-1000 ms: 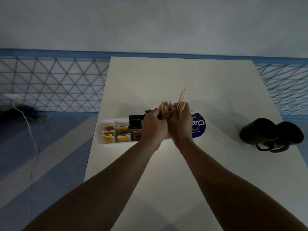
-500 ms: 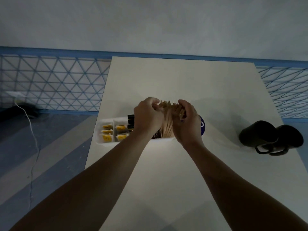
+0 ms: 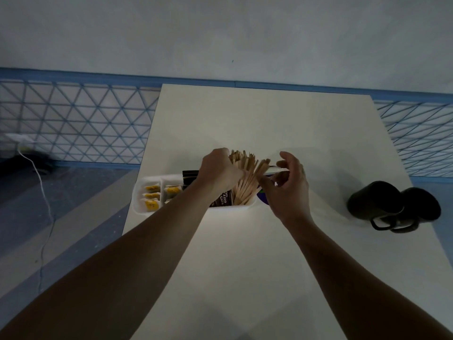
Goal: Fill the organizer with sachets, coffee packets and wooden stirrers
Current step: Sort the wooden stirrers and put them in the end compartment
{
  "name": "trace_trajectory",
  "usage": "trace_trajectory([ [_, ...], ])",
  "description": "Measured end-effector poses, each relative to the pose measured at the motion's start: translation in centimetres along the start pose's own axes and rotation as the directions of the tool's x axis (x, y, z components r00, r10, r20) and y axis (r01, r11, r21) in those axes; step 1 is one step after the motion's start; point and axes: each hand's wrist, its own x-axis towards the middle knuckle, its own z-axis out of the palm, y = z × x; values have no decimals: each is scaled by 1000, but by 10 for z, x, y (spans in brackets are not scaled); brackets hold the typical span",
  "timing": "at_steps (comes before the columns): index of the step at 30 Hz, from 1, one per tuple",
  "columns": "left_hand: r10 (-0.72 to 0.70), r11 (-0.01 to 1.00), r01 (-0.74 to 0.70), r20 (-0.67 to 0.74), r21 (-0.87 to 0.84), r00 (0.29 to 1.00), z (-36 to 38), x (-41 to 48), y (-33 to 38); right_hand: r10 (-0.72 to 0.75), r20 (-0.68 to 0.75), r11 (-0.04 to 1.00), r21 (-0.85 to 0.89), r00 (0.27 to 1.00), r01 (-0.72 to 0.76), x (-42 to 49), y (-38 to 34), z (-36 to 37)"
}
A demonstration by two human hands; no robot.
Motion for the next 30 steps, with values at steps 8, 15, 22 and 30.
trace_trajectory([
  [8, -24, 1000, 24, 36, -3, 999, -1, 4, 0, 257, 409, 944, 89, 876, -318, 6, 6, 4],
  [15, 19, 1000, -19, 3, 16, 1000, -1, 8, 0, 1, 482, 928, -327, 876, 179, 17, -29, 21],
  [22, 102, 995, -101, 21, -26, 995, -4, 8, -8, -50, 530, 773, -516, 847, 368, 15, -29, 24],
  [30, 94, 991, -94, -2, -93, 996, -13, 2, -15, 62, 473, 899, -409, 879, 158, 8, -11, 22],
])
